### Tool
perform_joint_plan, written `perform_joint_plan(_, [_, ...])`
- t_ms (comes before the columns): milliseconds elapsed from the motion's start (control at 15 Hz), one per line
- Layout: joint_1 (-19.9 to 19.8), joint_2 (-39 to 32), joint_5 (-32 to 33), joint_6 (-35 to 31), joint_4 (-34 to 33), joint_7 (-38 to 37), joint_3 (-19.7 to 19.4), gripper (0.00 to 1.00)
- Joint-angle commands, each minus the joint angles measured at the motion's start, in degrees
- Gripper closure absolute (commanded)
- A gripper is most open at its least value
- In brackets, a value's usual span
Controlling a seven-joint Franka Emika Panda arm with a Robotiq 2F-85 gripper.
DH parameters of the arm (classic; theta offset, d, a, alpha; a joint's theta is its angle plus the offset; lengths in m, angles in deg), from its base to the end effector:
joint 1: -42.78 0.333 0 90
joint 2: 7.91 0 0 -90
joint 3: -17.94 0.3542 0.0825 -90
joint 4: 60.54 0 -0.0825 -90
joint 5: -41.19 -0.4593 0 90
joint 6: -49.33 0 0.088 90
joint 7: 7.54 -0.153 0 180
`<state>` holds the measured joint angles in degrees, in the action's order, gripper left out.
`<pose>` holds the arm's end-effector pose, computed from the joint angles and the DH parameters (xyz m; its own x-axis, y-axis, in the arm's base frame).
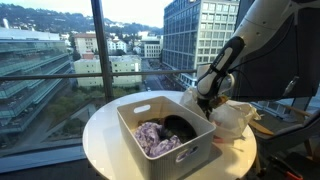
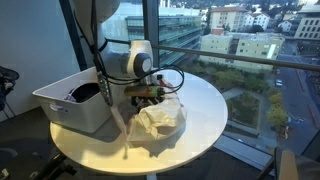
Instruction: Pick up the brown toy from the plastic and put it in the white basket, pick up the orange toy from the plastic and put in the white basket, pick up the black bowl with the checked shirt from the plastic and put it in the white basket, pick up the silver object from the plastic and put it in the white basket
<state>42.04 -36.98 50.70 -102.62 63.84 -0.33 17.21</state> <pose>0.6070 -0.0153 0.0732 0.9686 0.2450 -0.0422 0.2476 -0.9659 0.0753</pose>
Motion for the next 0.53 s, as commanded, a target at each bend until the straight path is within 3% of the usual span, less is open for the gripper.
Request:
perform_joint_plan(0, [0.6,0.9,0.2,0.6,0.3,-0.5,-0.5,0.00])
perform_joint_plan(467, [2.6,0.9,2.6,5.7,-1.3,-1.8,-1.8,0.00])
